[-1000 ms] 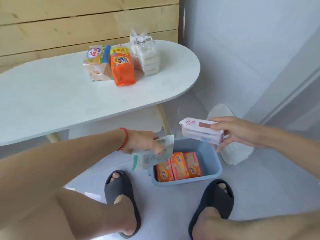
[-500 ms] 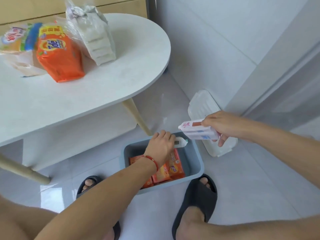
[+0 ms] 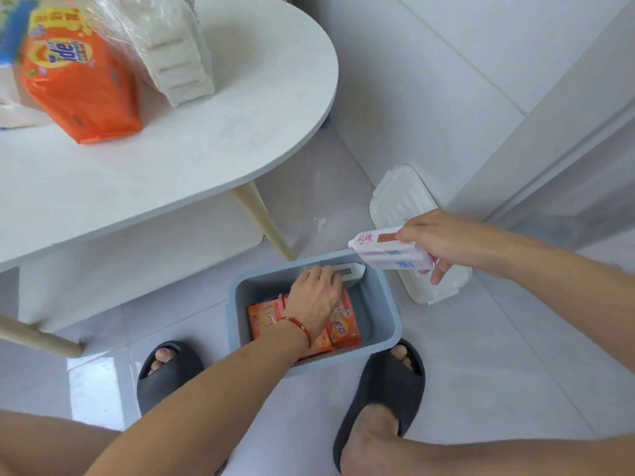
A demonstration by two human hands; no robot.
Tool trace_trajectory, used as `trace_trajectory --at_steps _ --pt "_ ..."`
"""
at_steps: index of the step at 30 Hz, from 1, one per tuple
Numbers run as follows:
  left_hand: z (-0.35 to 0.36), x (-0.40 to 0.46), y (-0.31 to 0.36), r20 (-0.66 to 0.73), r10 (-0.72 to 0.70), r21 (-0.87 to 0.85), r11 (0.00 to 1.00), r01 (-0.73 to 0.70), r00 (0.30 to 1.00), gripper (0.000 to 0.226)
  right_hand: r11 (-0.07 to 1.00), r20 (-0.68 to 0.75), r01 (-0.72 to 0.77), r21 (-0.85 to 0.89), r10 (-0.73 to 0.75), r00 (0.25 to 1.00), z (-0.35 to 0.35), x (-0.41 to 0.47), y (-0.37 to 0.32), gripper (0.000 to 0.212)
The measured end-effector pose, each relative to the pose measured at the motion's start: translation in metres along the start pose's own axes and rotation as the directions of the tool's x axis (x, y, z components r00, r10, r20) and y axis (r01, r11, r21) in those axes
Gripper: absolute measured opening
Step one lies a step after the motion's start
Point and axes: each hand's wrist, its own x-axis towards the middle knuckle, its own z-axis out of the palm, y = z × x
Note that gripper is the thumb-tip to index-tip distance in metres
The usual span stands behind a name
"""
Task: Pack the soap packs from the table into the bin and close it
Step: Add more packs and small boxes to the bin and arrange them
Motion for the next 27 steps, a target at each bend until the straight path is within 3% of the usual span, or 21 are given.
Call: trace_trajectory --at_steps 3,8,14,17,21,24,26,27 --pt "0.005 -0.01 -0.009 0.015 -0.011 -0.03 0.999 0.011 1.0 0.067 1.0 0.001 -0.008 -0.028 0.008 1.0 0.002 0.0 -0.003 0.027" --pt "-0.002 -0.009 -0.001 0.054 -0.078 -0.182 0.979 0.086 0.996 0.056 0.996 0.014 -0.025 -0.082 0.026 1.0 0.006 -0.001 -0.007 0.028" --pt "-0.001 -0.004 0.005 0.091 -0.01 -0.086 0.996 0.018 0.996 0.059 0.988 0.015 -0.054 -0.145 0.057 0.998 0.007 -0.007 -0.008 0.03" --pt "-0.008 0.006 0.007 0.083 -0.054 -0.071 0.996 0.06 0.995 0.063 0.986 0.014 -0.055 -0.158 0.058 0.998 0.007 -0.008 -0.005 0.028" --pt "-0.017 0.02 0.007 0.07 -0.05 0.058 0.997 0.046 0.996 0.03 0.978 0.032 -0.055 -0.199 0.063 0.998 0.007 -0.004 0.0 0.027" --pt "-0.014 0.019 0.006 -0.025 -0.022 0.07 0.997 0.023 0.999 0.019 0.978 0.031 -0.042 -0.204 0.05 0.998 0.004 -0.001 0.002 0.029" --pt "-0.012 0.016 0.004 -0.114 -0.06 -0.026 0.998 0.058 0.992 0.02 0.983 0.023 -0.038 -0.179 0.042 0.999 0.002 -0.002 0.002 0.031" --pt "-0.012 0.013 0.004 -0.125 -0.139 -0.16 0.98 0.118 0.982 0.021 0.987 0.019 -0.034 -0.16 0.037 0.999 0.0 -0.002 0.001 0.031"
